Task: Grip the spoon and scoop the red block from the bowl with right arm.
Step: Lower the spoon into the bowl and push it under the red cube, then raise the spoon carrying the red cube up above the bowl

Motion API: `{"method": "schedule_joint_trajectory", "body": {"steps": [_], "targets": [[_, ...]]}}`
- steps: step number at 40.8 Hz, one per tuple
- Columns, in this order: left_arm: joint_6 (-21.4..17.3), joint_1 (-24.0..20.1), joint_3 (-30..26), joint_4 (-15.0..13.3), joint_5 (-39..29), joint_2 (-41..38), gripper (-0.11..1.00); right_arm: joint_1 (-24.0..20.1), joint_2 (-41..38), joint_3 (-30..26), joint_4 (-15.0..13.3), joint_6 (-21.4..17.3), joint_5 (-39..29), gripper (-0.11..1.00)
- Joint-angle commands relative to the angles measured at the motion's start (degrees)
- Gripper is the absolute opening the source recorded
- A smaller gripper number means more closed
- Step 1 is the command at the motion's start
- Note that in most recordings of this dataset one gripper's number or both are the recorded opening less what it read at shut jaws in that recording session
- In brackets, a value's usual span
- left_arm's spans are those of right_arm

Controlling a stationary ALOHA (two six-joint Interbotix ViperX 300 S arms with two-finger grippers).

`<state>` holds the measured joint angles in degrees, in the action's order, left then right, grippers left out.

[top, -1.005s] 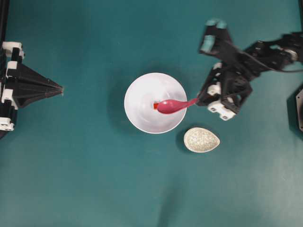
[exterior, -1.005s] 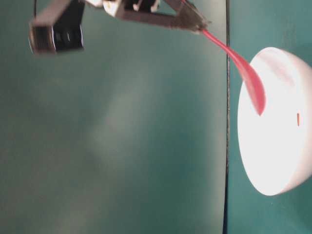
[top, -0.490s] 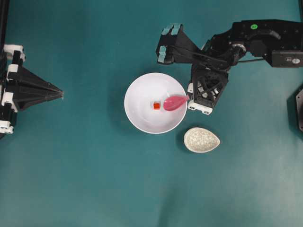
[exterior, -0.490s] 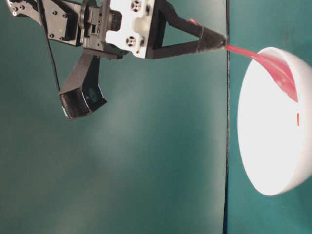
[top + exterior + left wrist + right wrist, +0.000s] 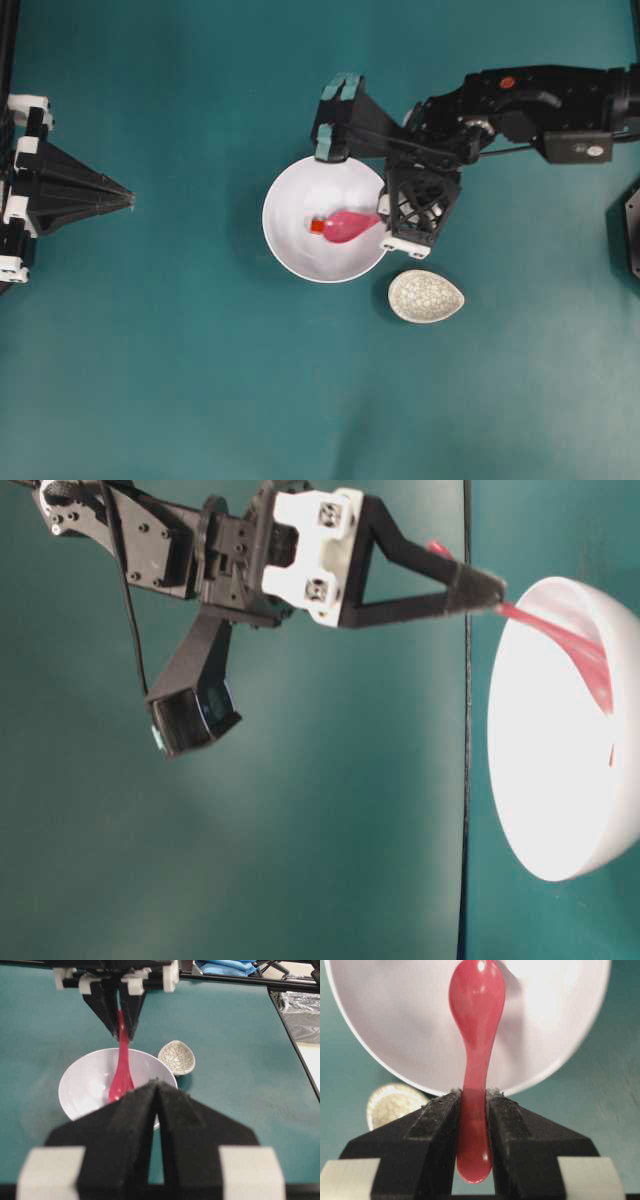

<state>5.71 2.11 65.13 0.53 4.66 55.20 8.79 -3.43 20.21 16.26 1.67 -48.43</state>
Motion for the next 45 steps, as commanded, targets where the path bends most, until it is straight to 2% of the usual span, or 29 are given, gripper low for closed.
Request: {"method": "schedule_joint_trajectory", "body": {"steps": [1,16,28,36,45], "targets": [[-0.1,0.3,-1.6,0.2,0.2,-0.4,0.00,0.0,0.2,-2.4,-0.1,0.0,2.0,0.24],[-0.1,0.3,-1.6,0.1,0.3,-0.4,0.00,0.1,-1.0,-4.3,-0.1,-0.7,10.0,0.24],[0.0,0.3,-1.6,0.1,0.3,-0.4,0.00,-0.2,1.4,-2.7,1.2,-1.6,11.2,0.24],[0.1,0.3,-1.6,0.1,0.3,-0.4,0.00,-0.7,6.0,2.5,3.1,-1.7,15.2,0.24],[0.1,0.2,-1.6,0.2,0.2,-0.4,0.00,-1.9,14.7,11.3,6.2,-1.8,23.6,0.24]]}}
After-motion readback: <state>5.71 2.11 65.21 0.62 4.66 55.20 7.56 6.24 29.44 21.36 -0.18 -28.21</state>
